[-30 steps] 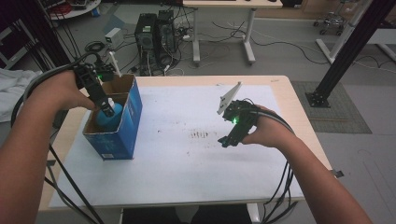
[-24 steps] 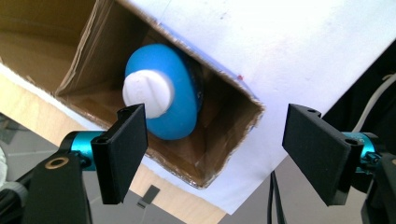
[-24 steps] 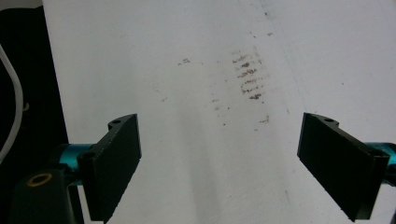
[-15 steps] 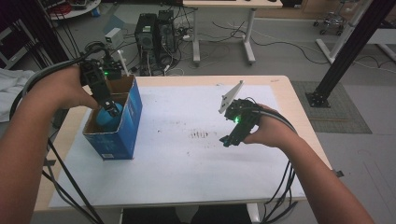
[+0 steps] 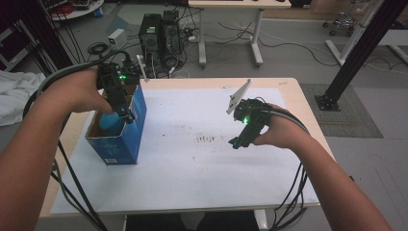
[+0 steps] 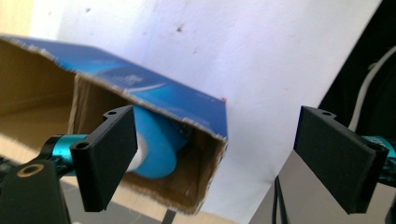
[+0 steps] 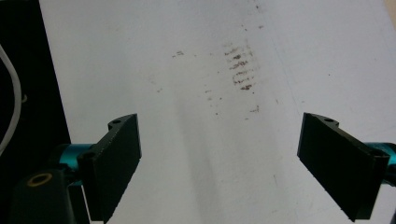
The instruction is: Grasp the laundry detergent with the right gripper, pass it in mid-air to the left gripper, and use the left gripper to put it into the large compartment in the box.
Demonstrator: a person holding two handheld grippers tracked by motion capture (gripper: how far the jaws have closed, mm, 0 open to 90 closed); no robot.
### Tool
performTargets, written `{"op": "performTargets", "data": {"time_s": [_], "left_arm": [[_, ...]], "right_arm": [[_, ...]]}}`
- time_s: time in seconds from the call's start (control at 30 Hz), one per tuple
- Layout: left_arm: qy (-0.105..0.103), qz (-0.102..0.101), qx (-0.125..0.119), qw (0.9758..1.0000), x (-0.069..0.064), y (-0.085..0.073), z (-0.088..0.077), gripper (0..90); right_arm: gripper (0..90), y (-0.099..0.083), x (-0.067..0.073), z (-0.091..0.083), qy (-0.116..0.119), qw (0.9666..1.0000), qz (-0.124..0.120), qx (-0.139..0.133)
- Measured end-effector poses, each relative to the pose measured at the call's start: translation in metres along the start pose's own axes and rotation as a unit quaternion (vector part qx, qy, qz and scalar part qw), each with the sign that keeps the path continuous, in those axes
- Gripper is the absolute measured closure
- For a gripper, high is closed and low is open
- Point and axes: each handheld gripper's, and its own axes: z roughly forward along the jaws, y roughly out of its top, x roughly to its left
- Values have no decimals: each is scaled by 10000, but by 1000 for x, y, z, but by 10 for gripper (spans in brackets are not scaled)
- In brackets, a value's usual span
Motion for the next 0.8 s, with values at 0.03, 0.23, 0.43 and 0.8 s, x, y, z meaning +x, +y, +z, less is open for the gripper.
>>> {"op": "performTargets", "data": {"time_s": [0.03, 0.23, 0.43, 0.8], "left_arm": [[-11, 113, 14, 9999, -1, 3, 1, 110], [-77, 361, 34, 9993, -8, 19, 10, 103], [-176, 636, 57, 9978, -13, 36, 25, 97], [-108, 977, 230, 9949, -20, 53, 45, 97]], "right_arm": [[127, 0, -1, -1, -9, 10000, -2, 18], [127, 2, -6, -4, -1, 9998, 7, 193], [127, 2, -12, -7, 43, 9990, -26, 442], [127, 7, -23, -5, 204, 9947, -215, 983]]}}
